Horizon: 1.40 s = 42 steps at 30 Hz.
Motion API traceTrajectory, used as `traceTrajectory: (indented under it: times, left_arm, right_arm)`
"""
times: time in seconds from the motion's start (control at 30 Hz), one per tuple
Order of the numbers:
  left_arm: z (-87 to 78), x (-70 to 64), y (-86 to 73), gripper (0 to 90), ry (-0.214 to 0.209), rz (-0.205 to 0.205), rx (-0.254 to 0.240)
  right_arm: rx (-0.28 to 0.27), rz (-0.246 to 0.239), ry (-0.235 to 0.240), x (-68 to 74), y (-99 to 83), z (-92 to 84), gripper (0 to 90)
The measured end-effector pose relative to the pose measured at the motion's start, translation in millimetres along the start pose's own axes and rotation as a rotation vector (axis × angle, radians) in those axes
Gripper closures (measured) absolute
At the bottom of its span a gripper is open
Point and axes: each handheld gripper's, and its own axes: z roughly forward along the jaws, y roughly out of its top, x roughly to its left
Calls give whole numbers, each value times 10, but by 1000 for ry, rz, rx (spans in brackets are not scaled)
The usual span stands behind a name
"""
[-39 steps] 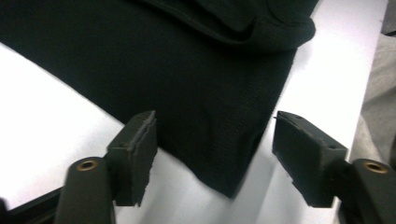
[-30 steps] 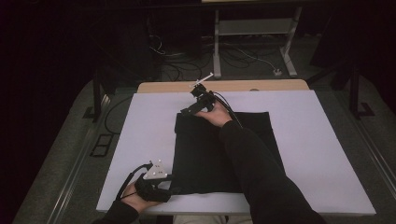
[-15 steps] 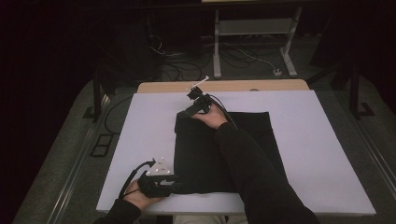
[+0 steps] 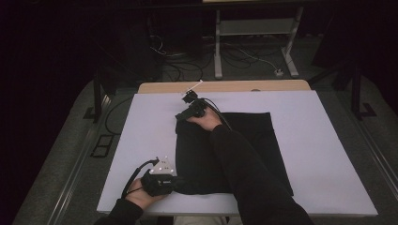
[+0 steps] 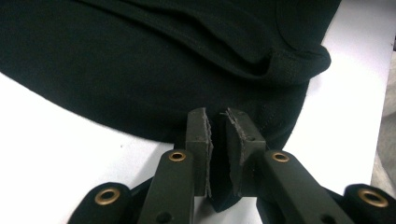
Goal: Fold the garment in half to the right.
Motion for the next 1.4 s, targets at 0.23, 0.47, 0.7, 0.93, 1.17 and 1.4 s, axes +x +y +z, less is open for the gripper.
traceTrajectory:
  times: [0.23,0.47,0.7,0.93,1.17,1.4]
  left_arm:
    - [4,-3,38,815,7,15,-10]
    - [7,-2,77,828,5,17,-29]
    - [-12,9,116,831,0,4,-59]
    - [-35,29,149,832,-7,-11,-74]
    - [-86,21,211,834,-15,-27,-123]
    - [-134,-27,270,840,3,-6,-159]
  right_arm:
    - [13,-17,-19,59,16,66,285]
    - [18,-20,-46,72,25,49,565]
    - [41,-35,-39,86,33,18,828]
    - [37,-55,-43,102,65,-93,853]
    - [1,-44,-20,103,97,-314,855]
    - [-41,-29,-3,59,74,-513,856]
